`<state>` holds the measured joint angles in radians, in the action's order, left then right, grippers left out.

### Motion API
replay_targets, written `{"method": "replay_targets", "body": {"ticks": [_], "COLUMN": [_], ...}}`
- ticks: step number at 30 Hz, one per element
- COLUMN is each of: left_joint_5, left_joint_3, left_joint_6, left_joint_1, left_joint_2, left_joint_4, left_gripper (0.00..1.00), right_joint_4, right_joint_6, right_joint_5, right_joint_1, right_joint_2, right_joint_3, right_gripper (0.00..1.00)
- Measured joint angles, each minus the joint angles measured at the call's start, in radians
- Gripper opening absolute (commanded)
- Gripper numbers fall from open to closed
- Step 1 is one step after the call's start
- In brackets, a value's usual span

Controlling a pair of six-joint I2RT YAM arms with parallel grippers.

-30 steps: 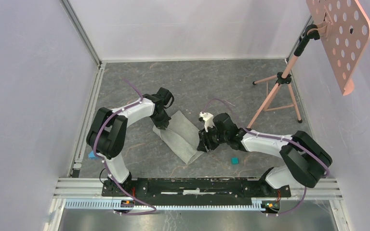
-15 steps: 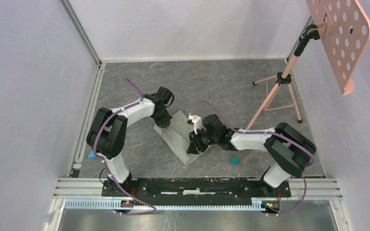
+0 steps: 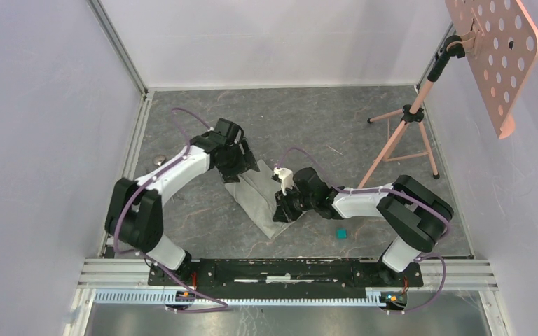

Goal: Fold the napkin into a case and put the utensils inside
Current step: Fold the lower triangle-folded napkin at the center of the board, then smooth out the 2/3-rectangle-folded napkin at the center of the board.

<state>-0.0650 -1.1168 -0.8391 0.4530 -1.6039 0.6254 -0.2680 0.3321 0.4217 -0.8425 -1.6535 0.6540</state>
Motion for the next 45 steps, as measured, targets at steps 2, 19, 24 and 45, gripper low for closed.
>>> {"method": "replay_targets", "body": {"ticks": [2, 19, 24, 45], "left_joint_5": [-0.026, -0.347, -0.346, -0.356], "left_joint_3": [0.014, 0.3, 0.324, 0.325], "left_joint_6": [0.024, 0.087, 0.079, 0.054], "left_joint_1": [-0.016, -0.298, -0.298, -0.288], "left_joint_2": [0.064, 0.073, 0.046, 0.001], "left_joint_4": [-0.002, -0.303, -0.371, -0.444], "left_gripper": [0.76, 0.22, 0.2, 0.2], "right_joint_4": [0.014, 0.142, 0.12, 0.137], "right_joint_6": [-0.011, -0.048, -0.042, -0.034], "right_joint_5": [-0.022, -0.07, -0.059, -0.046], "right_joint_1": [0.0, -0.058, -0.079, -0.107], "right_joint_2": [0.01, 0.023, -0.018, 0.013], "right_joint_3": [0.0, 0.177, 0.172, 0.124], "right_gripper": [0.26, 0.37, 0.32, 0.32]}}
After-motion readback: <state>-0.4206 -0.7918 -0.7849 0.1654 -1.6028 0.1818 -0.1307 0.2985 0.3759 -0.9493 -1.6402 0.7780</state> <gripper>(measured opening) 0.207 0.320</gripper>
